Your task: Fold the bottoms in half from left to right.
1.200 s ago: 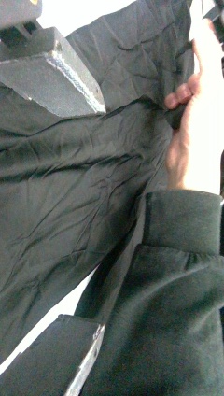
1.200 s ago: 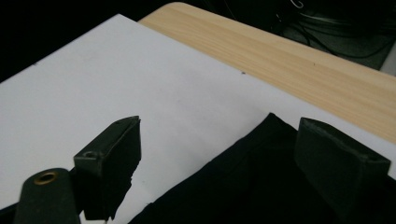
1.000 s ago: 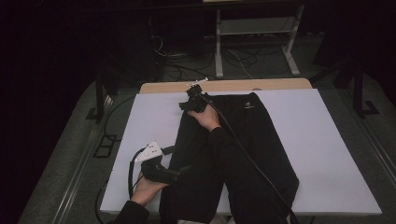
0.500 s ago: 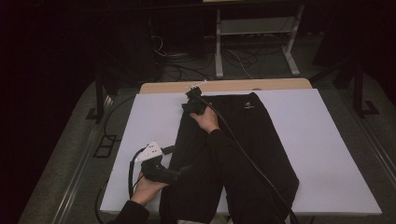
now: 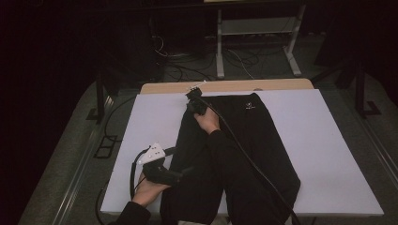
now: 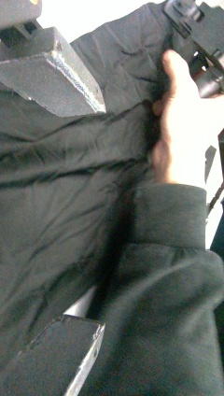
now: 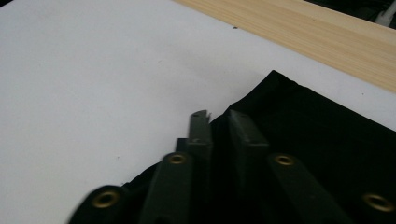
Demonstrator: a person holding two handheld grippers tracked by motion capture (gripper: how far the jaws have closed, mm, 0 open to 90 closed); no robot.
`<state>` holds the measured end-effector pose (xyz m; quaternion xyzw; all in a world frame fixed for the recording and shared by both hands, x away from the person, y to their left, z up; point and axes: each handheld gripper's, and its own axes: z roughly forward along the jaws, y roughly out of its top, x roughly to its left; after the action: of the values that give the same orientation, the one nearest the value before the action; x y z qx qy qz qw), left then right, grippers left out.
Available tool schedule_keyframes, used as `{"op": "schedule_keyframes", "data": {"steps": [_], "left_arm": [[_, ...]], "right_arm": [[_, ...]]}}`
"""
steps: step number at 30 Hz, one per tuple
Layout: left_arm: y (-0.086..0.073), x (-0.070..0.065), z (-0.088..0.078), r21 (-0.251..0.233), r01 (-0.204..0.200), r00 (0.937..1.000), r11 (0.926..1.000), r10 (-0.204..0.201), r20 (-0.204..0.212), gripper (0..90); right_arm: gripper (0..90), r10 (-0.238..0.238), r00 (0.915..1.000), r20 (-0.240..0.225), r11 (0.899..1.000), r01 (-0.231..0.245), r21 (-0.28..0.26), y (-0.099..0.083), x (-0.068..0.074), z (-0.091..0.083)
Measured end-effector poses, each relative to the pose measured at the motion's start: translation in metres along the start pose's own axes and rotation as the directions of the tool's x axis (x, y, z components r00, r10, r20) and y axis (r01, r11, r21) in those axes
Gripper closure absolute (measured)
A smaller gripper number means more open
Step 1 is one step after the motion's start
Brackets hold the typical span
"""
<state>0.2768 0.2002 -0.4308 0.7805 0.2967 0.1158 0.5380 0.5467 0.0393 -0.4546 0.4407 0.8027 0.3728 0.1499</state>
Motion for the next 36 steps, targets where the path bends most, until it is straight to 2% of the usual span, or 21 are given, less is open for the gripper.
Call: {"op": "schedule_keyframes", "data": {"steps": [6, 7, 9, 14, 19, 24, 28, 36], "left_arm": [[0.002, 0.0, -0.009, -0.01, 0.032, 0.9991, 0.9994, -0.032, -0.028, 0.0], [0.002, -0.001, -0.012, 0.023, 0.032, 0.9988, 0.9992, -0.031, -0.037, 0.0], [0.0, 0.0, -0.016, 0.048, 0.043, 0.9983, 0.9979, -0.04, -0.043, 0.0], [-0.003, 0.004, -0.023, 0.079, 0.08, 0.9958, 0.9937, -0.076, -0.051, 0.0], [-0.009, 0.009, -0.028, 0.112, 0.121, 0.9919, 0.9863, -0.116, -0.053, 0.0], [-0.01, 0.009, -0.032, 0.125, 0.127, 0.9911, 0.984, -0.121, -0.055, 0.0], [-0.014, 0.009, -0.036, 0.155, 0.132, 0.9905, 0.979, -0.125, -0.058, 0.0], [-0.018, 0.007, -0.042, 0.183, 0.139, 0.9899, 0.9733, -0.131, -0.055, 0.0]], "right_arm": [[85.9, -0.003, 1.0, -0.008, 1.0, 0.003, 0.007, 0.001, -0.001, -0.003], [86.3, 0.0, 0.9999, -0.014, 1.0, 0.0, 0.006, 0.001, -0.001, -0.005], [86.5, 0.001, 0.9998, -0.019, 1.0, -0.001, -0.004, 0.0, -0.001, -0.008], [86.6, 0.005, 0.9995, -0.03, 1.0, -0.005, -0.009, -0.003, -0.002, -0.013], [86.8, 0.02, 0.9977, -0.065, 0.999, -0.022, -0.037, -0.006, -0.005, -0.021], [86.9, 0.012, 0.9981, -0.06, 0.999, -0.015, -0.04, -0.005, -0.005, -0.026], [86.9, 0.011, 0.9983, -0.058, 0.998, -0.014, -0.054, -0.007, -0.005, -0.032], [86.8, 0.011, 0.9984, -0.055, 0.998, -0.014, -0.059, -0.007, -0.007, -0.037]]}}
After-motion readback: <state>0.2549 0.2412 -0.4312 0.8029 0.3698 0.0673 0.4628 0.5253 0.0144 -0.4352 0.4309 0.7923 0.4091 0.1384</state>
